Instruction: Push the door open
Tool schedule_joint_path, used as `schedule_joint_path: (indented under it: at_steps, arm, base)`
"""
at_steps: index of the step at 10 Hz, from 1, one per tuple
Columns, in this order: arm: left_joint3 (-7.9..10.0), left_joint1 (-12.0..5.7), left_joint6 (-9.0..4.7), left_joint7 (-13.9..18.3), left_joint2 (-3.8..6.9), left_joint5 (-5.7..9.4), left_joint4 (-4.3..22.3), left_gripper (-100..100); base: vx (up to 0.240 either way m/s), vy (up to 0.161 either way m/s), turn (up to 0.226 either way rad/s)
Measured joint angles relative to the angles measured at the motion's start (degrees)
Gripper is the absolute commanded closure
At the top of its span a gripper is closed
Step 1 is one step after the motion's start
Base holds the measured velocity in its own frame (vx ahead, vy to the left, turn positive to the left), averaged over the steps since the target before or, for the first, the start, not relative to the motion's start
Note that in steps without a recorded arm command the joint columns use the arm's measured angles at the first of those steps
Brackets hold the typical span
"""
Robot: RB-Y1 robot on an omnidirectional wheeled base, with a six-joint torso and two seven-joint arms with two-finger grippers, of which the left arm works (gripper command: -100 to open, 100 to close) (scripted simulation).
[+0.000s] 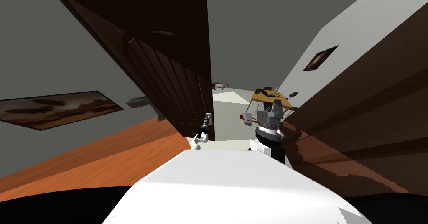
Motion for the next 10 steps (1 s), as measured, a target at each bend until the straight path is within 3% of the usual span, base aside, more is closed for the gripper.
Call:
schedule_joint_path:
  at_steps: [5,6,10]
  arm:
    - [-0.16,0.03,0.19,-0.05,0.02,-0.04,0.1,100]
    - [-0.15,0.05,0.19,-0.03,0.03,-0.03,0.11,100]
    - [-3.87,1.48,0.56,-2.71,1.77,2.8,-1.05,100]
  base:
    - [-0.01,0.008,-0.005]
    - [0.078,-0.027,0.193]
    - [0.155,-0.051,0.225]
